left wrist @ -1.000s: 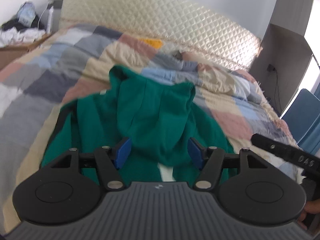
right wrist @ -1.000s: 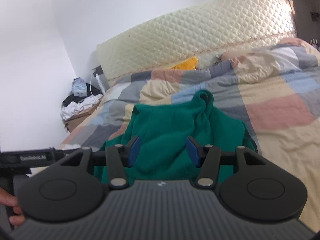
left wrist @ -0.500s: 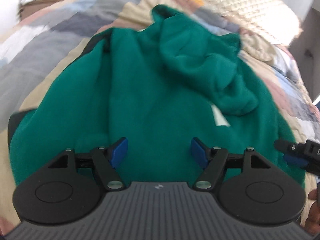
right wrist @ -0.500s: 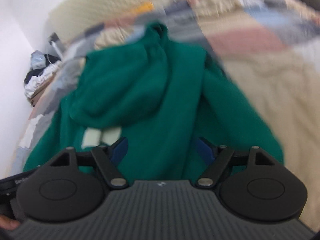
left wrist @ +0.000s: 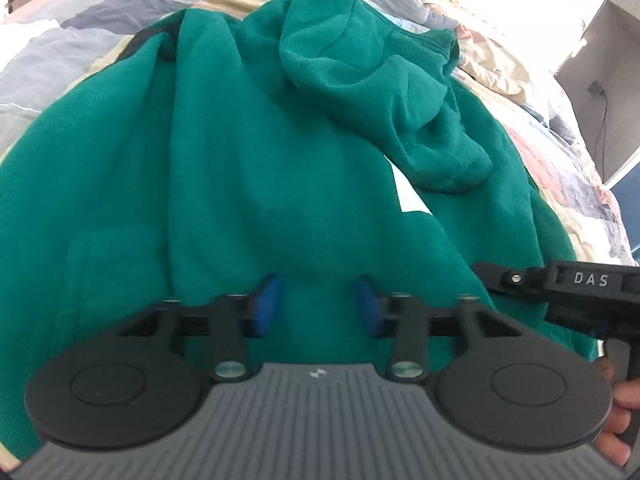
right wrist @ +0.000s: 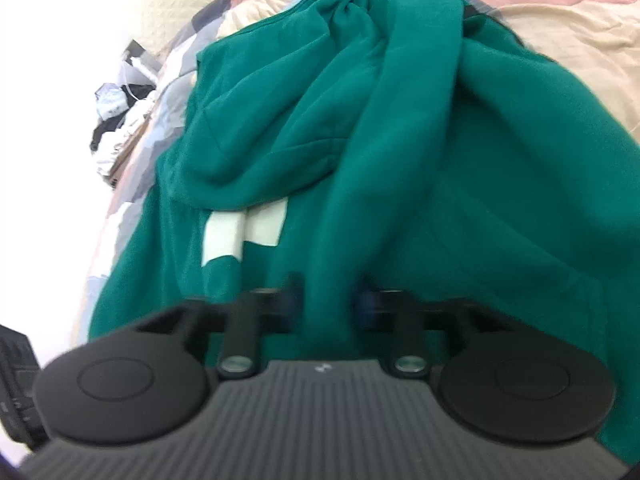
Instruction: Fold large clothes
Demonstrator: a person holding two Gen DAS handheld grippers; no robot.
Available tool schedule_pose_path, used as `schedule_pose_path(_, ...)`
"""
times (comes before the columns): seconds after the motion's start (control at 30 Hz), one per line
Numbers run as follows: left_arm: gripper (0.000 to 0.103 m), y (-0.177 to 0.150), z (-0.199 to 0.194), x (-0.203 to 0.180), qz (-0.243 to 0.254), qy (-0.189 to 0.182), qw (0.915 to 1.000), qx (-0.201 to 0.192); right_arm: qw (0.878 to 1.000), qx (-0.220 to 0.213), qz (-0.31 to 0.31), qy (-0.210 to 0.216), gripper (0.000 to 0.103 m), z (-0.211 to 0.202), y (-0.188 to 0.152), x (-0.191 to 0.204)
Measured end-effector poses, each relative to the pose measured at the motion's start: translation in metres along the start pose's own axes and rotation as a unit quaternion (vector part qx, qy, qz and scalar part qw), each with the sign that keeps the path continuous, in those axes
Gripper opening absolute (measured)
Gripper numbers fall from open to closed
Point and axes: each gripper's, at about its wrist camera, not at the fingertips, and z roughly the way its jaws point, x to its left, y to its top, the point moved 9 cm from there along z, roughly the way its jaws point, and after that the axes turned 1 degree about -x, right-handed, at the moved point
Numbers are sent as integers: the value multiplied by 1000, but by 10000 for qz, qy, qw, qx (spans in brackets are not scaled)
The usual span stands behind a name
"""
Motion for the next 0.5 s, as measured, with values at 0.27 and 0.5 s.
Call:
schedule_pose_path(0.27, 2, 35, -47, 26, -577, -91, 9949, -819, 9946, -989, 176, 260, 9, -53, 30, 1)
schedule_pose_path(0.5, 1, 91, -95, 61, -766, 155, 9849, -1546, 9825, -1783, 469, 272, 9, -92, 67, -21)
